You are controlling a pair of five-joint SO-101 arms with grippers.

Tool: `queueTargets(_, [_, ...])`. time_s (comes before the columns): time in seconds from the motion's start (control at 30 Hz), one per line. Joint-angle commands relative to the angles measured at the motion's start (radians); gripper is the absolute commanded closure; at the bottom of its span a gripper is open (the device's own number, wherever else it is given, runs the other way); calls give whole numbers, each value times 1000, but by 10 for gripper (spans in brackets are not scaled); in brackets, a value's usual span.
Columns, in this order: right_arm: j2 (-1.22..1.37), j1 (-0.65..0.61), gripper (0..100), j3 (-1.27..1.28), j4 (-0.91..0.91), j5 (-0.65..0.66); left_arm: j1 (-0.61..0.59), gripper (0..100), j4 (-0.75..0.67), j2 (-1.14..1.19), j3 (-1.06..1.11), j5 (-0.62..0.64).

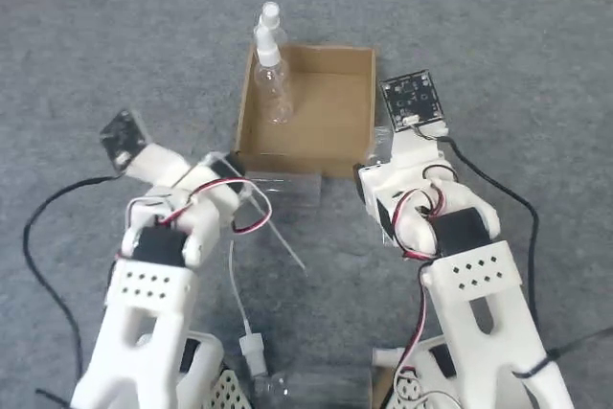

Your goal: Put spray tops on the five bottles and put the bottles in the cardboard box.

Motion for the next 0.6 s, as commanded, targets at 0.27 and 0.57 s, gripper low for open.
queueTargets(0.27, [-48, -30, 972, -14, 8, -2, -34, 990, -37, -393, 139, -5])
queueTargets(0.57, [-48, -139, 972, 9, 5, 0, -35, 990, -37, -592, 217, -5])
